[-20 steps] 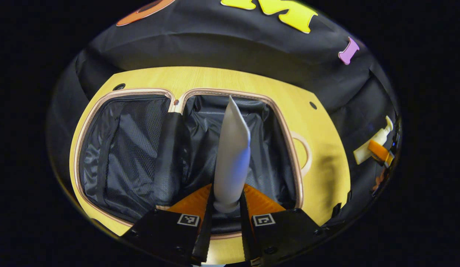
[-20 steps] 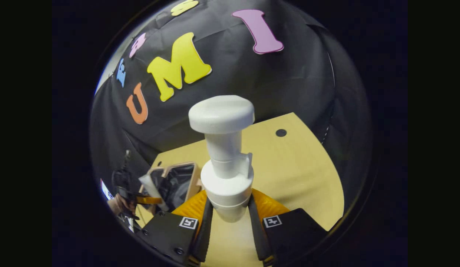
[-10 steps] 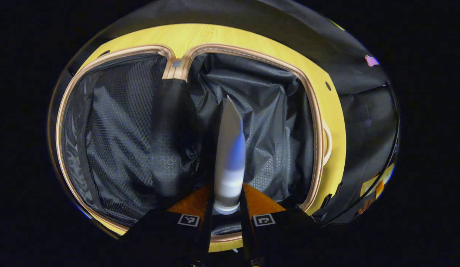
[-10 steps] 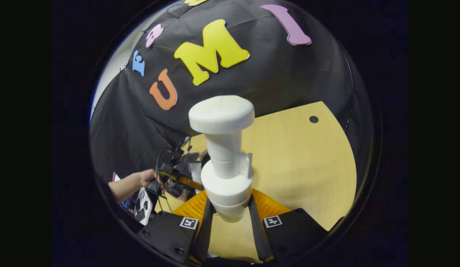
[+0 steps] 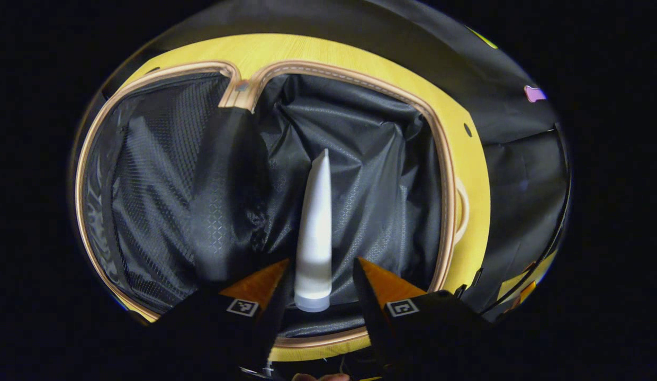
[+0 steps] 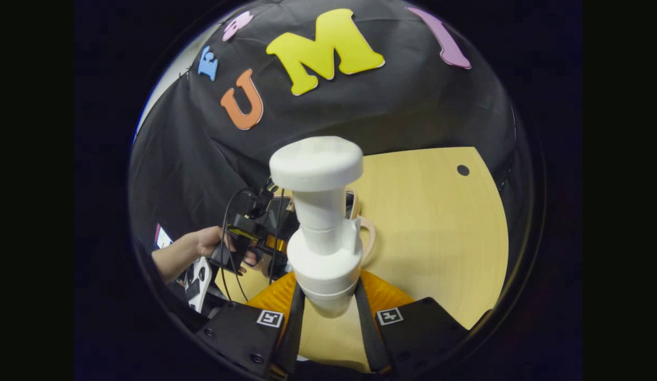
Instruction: First open the suitcase, pack the skin care products into it, and then close the suitcase.
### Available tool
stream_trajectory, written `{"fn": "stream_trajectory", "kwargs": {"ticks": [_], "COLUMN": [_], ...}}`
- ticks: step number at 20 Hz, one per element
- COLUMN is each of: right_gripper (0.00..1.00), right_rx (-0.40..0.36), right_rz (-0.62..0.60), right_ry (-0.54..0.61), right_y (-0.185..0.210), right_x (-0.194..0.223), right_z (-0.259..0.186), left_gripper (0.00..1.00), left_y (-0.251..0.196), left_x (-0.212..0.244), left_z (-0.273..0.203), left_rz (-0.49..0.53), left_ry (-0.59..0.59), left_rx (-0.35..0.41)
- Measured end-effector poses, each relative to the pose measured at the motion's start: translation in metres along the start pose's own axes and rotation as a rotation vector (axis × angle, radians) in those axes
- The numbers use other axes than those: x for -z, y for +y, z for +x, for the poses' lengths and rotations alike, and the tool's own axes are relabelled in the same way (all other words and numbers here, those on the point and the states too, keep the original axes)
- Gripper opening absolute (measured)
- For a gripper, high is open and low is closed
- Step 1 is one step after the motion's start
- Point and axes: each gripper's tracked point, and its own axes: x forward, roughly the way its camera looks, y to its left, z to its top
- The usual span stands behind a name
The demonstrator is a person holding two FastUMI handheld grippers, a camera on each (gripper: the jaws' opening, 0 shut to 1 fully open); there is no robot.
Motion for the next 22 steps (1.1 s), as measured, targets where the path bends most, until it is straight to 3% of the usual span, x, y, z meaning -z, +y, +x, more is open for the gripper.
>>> {"fn": "stream_trajectory", "kwargs": {"ticks": [2, 3, 4, 5, 9, 14, 17, 22], "right_gripper": [0.47, 0.47, 0.47, 0.47, 0.47, 0.47, 0.47, 0.47], "right_rx": [-0.023, -0.036, -0.036, -0.036, 0.031, 0.181, 0.227, 0.303], "right_rz": [0.019, 0.027, 0.035, 0.053, 0.165, 0.255, 0.334, 0.353], "right_ry": [0.064, 0.106, 0.154, 0.208, 0.422, 0.596, 0.593, 0.578], "right_y": [0.018, 0.024, 0.029, 0.034, 0.043, 0.032, 0.026, 0.014], "right_x": [-0.005, -0.005, -0.006, -0.004, 0.028, 0.069, 0.068, 0.069], "right_z": [0.023, 0.040, 0.058, 0.076, 0.144, 0.203, 0.220, 0.234], "left_gripper": [0.84, 0.97, 0.88, 0.95, 0.98, 0.97, 0.97, 0.97], "left_y": [0.004, 0.006, 0.009, 0.009, 0.005, 0.028, 0.042, 0.043], "left_x": [-0.007, -0.013, -0.017, -0.016, -0.001, 0.043, 0.064, 0.071], "left_z": [-0.026, -0.039, -0.053, -0.065, -0.092, -0.133, -0.148, -0.165], "left_rz": [0.012, 0.023, 0.030, 0.037, -0.060, -0.141, -0.163, -0.130], "left_ry": [-0.133, -0.219, -0.302, -0.376, -0.603, -0.714, -0.737, -0.804], "left_rx": [-0.040, -0.064, -0.085, -0.088, 0.000, 0.018, 0.019, 0.040]}}
